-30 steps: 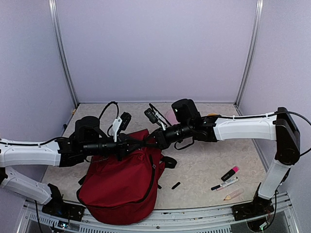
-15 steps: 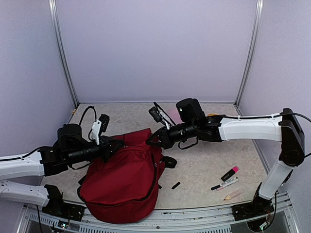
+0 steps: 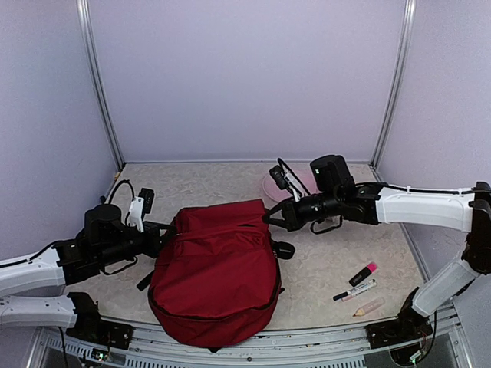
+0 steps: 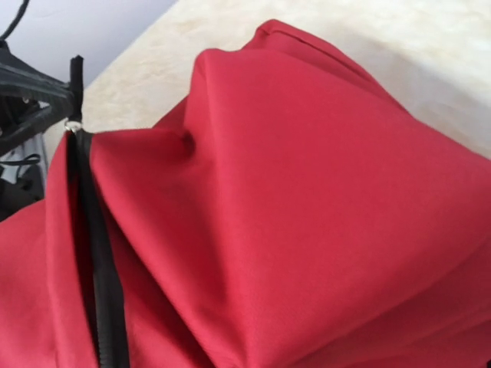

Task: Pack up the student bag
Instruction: Unzip the lower front pocket of the student bag, then adjust the student bag at the corner of the board.

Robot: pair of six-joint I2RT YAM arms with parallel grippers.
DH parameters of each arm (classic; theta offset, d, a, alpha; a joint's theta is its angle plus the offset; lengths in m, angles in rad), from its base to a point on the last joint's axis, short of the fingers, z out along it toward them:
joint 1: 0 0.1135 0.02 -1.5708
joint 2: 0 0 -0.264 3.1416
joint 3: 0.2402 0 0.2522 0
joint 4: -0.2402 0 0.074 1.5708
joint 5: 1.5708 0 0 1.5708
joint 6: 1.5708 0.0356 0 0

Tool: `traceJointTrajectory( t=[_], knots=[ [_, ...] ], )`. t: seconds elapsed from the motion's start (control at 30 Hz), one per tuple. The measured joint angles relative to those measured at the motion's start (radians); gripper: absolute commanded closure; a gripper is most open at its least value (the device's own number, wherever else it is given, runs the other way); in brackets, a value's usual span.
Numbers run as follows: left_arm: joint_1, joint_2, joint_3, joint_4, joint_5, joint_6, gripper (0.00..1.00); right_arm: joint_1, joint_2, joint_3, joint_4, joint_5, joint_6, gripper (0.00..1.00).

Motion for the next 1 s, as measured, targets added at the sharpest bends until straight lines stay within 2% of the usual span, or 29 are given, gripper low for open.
traceJointTrajectory(
  t=[0.27,0.37,0.4,0.43,0.47,0.5,0.57,0.67,0.83,1.0],
  knots=[
    [0.013,-0.003,-0.028,0.009,0.009,-0.055,1.00,-0.043,-0.059,-0.064,-0.021,-0.003,-0.023,1.00],
    [0.014,-0.018,-0.069,0.044,0.030,-0.084,1.00,-0.043,-0.056,-0.057,-0.046,-0.021,-0.042,0.82],
    [0.015,-0.022,-0.087,0.064,0.046,-0.090,0.96,-0.044,-0.049,-0.044,-0.069,-0.028,-0.051,0.77],
    [0.017,-0.027,-0.108,0.080,0.061,-0.096,0.77,-0.047,-0.042,-0.027,-0.094,-0.032,-0.060,0.74],
    [0.020,-0.029,-0.124,0.090,0.076,-0.100,0.54,-0.050,-0.035,-0.004,-0.124,-0.030,-0.070,0.71],
    [0.021,-0.033,-0.140,0.095,0.090,-0.102,0.37,-0.050,-0.028,0.023,-0.153,-0.026,-0.081,0.68],
    [0.021,-0.053,-0.158,0.082,0.093,-0.119,0.17,-0.042,-0.024,0.082,-0.205,-0.002,-0.103,0.60],
    [0.021,-0.130,-0.152,0.008,0.006,-0.143,0.14,0.002,-0.024,0.165,-0.242,0.064,-0.127,0.53],
    [0.023,-0.233,-0.082,-0.076,-0.178,-0.125,0.12,0.153,0.035,0.310,-0.322,0.216,-0.199,0.51],
    [0.031,-0.132,0.008,-0.036,-0.188,-0.042,0.10,0.302,0.239,0.494,-0.384,0.269,-0.314,0.46]
  ],
)
